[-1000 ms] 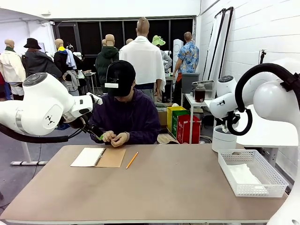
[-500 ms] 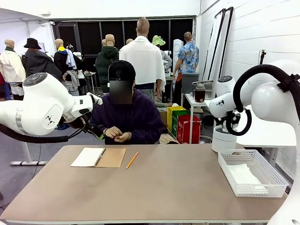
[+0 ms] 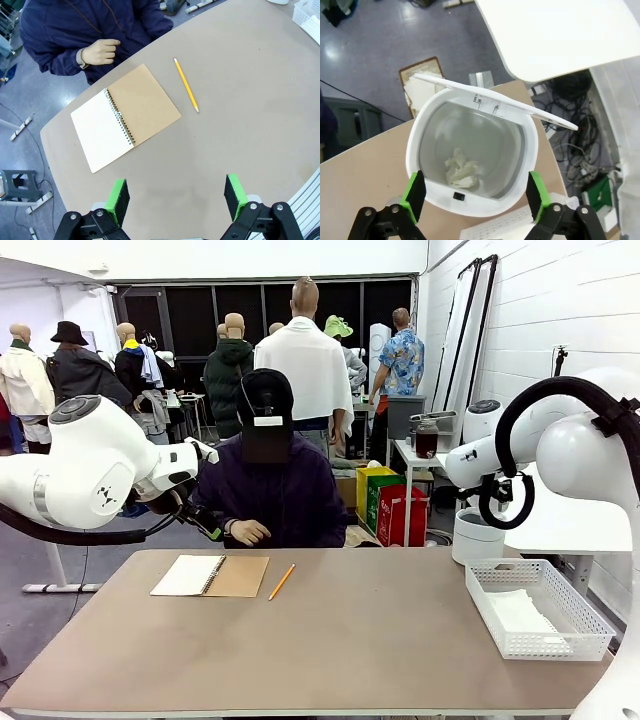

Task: Sort the paper based on its condition.
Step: If a person hands you a paper, place it in the Organizing basket , and if it's crumpled, put it in the Trash can.

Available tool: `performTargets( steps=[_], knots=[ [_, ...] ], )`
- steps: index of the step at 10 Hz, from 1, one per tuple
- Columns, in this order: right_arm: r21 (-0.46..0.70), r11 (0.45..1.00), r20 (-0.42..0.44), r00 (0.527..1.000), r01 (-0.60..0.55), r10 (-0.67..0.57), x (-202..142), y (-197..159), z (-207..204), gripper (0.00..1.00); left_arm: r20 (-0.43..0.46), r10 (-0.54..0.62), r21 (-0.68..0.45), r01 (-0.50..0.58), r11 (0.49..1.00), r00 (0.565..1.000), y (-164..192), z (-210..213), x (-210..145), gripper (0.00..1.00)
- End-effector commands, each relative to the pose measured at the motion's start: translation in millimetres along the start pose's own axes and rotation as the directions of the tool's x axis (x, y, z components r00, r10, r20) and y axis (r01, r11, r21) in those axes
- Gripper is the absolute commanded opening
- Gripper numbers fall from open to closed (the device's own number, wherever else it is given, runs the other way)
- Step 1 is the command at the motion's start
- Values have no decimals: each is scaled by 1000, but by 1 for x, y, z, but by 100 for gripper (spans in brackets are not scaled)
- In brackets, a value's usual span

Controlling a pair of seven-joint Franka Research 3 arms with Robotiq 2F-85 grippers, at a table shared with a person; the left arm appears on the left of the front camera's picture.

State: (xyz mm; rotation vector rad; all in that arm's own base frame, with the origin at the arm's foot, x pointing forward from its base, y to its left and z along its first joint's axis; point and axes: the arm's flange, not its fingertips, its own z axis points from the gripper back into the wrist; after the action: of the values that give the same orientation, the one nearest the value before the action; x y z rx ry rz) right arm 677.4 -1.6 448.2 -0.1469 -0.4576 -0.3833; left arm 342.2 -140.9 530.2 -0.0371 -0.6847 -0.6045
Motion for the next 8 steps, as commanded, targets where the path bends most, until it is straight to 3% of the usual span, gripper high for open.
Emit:
performTargets(
  steps=[1, 8],
  knots=[
    [19, 1000, -20, 1000, 4, -3, 2, 3, 1, 100, -1, 1, 0, -1, 1000, 1000, 1, 0, -1, 100],
    [7, 1000, -5, 1000, 7, -7, 0, 1, 0, 100, -1, 1, 0, -1, 1000, 1000, 1, 0, -1, 100]
  ],
)
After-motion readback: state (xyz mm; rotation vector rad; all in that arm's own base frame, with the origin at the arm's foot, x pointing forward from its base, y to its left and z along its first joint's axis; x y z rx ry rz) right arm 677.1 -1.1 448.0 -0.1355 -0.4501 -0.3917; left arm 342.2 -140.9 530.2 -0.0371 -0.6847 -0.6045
